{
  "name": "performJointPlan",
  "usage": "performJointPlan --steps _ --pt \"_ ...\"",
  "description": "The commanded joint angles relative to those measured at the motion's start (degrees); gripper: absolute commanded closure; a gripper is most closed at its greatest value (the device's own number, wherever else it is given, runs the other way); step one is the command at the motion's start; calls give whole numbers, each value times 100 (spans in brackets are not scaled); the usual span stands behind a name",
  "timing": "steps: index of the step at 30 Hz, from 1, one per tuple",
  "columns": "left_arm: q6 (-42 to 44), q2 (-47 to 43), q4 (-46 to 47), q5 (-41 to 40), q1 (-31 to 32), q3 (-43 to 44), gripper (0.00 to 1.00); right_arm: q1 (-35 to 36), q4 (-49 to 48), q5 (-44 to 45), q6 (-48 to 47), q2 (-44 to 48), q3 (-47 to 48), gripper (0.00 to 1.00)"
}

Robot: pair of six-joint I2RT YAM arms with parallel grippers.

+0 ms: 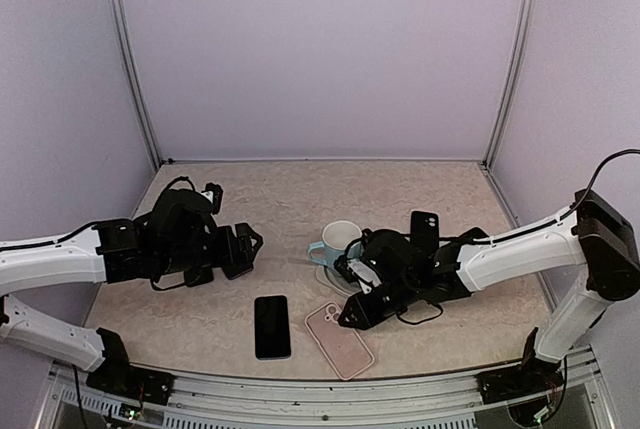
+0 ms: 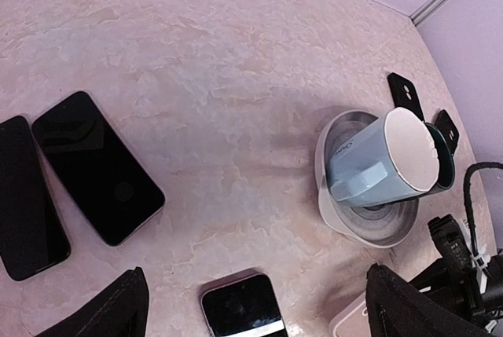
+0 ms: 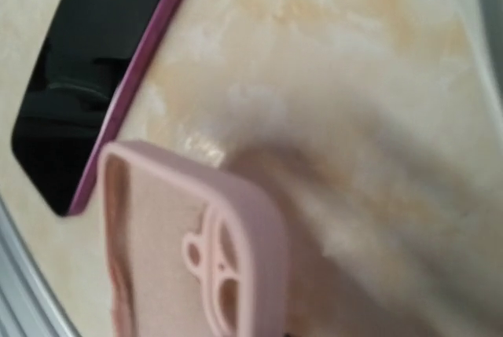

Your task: Put the phone into the phone case

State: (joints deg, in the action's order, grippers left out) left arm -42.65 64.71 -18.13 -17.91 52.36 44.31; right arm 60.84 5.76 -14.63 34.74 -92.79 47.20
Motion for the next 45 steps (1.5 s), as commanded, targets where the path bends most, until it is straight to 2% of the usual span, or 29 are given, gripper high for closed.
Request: performJointPlan --steps 1,5,9,13,16,19,26,30,37,43,45 --pt "-102 33 -71 -235 -8 -37 5 200 412 559 -29 -68 483 65" --pt "-311 -25 -217 -565 -9 -56 5 472 1452 1367 -342 -125 1196 48" --pt "-856 -264 -474 -1068 -7 -257 5 928 2148 2186 -274 -399 2007 10" --pt "-1592 -690 -828 -1633 -6 -545 1 1314 2386 2206 -95 -1329 3086 1" --pt "-2004 -849 -1034 -1839 -8 -729 1 1437 3018 2478 197 -2197 4167 1" --pt "-2389 -763 -1292 -1844 -6 -811 1 1519 3466 2365 347 -3010 5082 1" --pt "-2177 -856 -1066 -1803 -6 -1021 1 1709 4856 2586 738 -4648 7369 1" --pt "-2066 -1084 -902 -1801 -20 -1127 1 1802 5711 2884 899 -5137 8028 1" --pt "-1854 -1120 -754 -1808 -19 -1077 1 1862 6529 3274 1206 -5151 7912 1" --pt "-1784 -1011 -661 -1870 -21 -1034 1 1818 5089 2193 643 -4624 6546 1" --pt "-1752 -989 -668 -1881 -18 -999 1 1749 4712 1877 393 -4503 6230 5"
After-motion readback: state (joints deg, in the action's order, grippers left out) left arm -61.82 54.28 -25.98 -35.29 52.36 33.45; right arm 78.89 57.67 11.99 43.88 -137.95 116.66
